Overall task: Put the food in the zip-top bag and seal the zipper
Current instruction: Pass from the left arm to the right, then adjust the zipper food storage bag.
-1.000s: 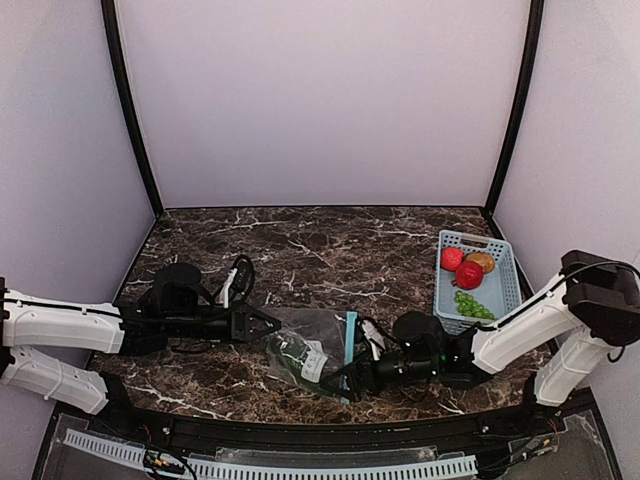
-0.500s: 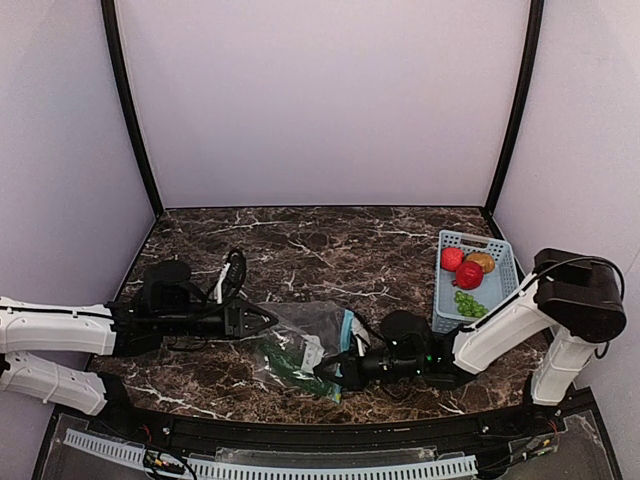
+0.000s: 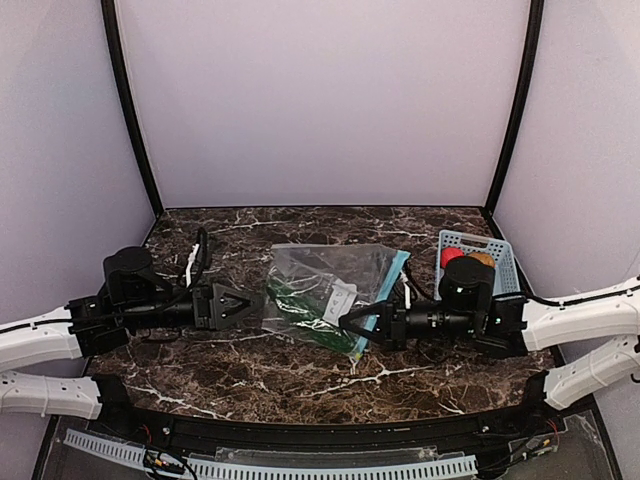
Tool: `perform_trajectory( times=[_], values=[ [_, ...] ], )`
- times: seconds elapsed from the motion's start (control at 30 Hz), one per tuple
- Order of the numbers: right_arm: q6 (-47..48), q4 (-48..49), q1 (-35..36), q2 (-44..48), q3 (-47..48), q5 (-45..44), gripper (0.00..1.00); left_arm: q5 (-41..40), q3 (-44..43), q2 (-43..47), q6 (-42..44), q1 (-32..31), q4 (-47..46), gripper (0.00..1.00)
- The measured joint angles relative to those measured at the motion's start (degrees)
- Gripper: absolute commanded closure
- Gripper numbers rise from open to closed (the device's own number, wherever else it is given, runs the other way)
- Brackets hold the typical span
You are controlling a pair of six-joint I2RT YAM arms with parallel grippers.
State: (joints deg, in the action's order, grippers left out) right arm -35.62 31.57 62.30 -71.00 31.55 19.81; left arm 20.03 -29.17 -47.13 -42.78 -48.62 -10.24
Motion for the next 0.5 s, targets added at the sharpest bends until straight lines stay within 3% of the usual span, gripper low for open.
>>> perform_trajectory(
  times=[0.23, 0.5],
  values=[
    [2.6, -11.3, -3.1, 7.4, 5.1, 8.8, 1.0, 8.6, -4.0, -1.7, 3.3, 0.0, 1.8, 0.01],
    [3.6, -19.1, -3.3, 8.4, 6.8, 14.4, 1.0, 19.0, -12.3, -8.7, 6.6, 0.0, 1.0, 0.01]
  ],
)
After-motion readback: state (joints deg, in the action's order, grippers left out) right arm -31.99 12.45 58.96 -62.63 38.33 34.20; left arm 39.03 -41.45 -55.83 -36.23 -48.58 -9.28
